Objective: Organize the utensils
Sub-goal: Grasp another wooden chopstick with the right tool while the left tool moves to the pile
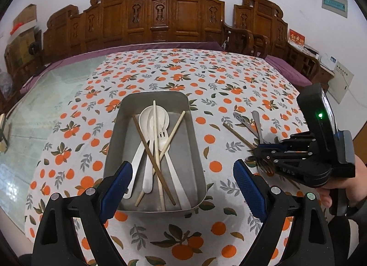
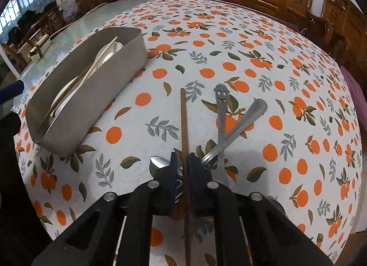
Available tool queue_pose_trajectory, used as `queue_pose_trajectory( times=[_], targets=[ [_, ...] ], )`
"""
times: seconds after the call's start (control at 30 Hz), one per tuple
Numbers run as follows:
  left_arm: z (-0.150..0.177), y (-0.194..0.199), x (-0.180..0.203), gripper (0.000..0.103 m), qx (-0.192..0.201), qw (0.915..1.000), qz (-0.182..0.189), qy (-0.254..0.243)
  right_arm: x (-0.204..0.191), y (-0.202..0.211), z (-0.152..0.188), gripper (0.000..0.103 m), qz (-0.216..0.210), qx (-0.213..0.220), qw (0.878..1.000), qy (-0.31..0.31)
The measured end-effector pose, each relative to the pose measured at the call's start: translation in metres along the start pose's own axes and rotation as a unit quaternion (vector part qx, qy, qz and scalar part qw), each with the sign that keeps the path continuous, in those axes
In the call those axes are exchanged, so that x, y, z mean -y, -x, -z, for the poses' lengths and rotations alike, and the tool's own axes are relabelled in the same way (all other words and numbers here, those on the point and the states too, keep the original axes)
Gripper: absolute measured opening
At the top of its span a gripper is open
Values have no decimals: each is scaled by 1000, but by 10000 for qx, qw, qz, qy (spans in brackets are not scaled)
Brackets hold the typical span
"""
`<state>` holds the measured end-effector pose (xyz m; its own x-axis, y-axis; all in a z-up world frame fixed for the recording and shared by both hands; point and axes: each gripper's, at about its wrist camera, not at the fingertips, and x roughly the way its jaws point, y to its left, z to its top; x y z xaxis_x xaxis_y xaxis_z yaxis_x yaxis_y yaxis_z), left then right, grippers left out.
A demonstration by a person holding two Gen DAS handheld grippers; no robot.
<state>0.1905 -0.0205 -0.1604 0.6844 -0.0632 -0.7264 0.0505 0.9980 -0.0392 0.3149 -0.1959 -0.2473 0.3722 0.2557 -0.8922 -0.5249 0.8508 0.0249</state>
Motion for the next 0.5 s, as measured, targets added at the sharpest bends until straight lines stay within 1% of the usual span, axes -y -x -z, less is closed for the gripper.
queue_pose_trajectory(
  times=[0.13,0.27,0.4,0.5],
  targets=[
    [0,0,0,86,2,10000,2,-1,2,6,0,6,-47,52,10000,-10],
    [-2,0,6,86,-3,10000,28,14,13,26,-3,6,-174,288,9993,-163],
    [-7,-4,19,86,-3,9999,132,59,29,50,-6,6,-47,470,9988,-159],
    [-12,-11,33,86,-29,9998,196,-7,48,66,-4,6,66,552,9982,-244]
  ],
)
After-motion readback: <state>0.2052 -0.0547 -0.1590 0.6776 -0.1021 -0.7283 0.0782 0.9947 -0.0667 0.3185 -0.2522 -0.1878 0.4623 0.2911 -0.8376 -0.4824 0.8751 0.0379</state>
